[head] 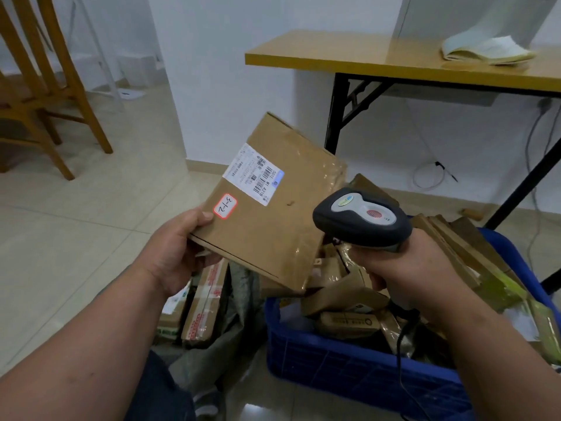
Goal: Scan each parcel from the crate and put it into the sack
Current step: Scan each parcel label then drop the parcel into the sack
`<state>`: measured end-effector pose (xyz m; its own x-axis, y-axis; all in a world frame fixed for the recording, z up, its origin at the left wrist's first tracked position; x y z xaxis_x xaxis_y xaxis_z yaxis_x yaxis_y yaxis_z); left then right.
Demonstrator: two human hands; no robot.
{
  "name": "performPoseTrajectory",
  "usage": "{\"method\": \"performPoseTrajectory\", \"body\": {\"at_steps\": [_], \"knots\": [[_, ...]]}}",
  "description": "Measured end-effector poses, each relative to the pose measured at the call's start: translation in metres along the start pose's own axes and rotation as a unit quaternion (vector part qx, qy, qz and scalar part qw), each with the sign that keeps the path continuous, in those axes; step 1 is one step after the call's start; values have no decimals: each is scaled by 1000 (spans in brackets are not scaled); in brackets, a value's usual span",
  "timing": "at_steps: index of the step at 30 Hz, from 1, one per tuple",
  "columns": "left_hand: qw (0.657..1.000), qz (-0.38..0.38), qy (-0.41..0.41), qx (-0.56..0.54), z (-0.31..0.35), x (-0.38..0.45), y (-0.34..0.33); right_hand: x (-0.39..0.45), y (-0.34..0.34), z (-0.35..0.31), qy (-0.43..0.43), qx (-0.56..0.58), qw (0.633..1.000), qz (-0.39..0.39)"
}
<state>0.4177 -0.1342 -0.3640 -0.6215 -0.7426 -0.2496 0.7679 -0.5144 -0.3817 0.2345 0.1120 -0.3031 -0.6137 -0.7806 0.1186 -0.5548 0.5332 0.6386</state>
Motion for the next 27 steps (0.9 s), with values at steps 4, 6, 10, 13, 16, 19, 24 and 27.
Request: {"method": "performPoseTrajectory", "body": {"at_steps": [4,6,10,13,16,19,24,27], "knots": [[992,111,-20,-55,15,1,45,6,-17,-5,-14,11,1000,-24],[984,169,-31,-55,20,0,71,10,-28,-10,-16,36,999,-33],[966,257,-30,6,25,1,121,18,-57,-22,-8,10,997,-75],[955,286,18,77,14,8,153,25,-82,-26,-27,25,993,-113],[948,288,98,92,-9,20,177,30,-105,-31,-27,17,990,-136],[947,271,152,77,-30,39,191,35,-125,-30,-29,-8,989,-146],[941,247,211,94,-59,76,194,44,-152,-21,-43,9,984,-172],[916,227,286,167,-83,87,200,50,-158,-18,-44,5,982,-183]]}}
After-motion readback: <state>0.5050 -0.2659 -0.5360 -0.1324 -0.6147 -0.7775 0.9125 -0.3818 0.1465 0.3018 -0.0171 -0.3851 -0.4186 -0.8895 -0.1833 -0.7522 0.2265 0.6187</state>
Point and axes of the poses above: each hand's wrist, its own x-axis towards the middle knuckle, its own y-axis out of the back of the hand, z = x × y, the point moved 6 cm from there along x, towards the middle knuckle, and after that the axes turned 11 degrees about -x, right-handed, at the moved point
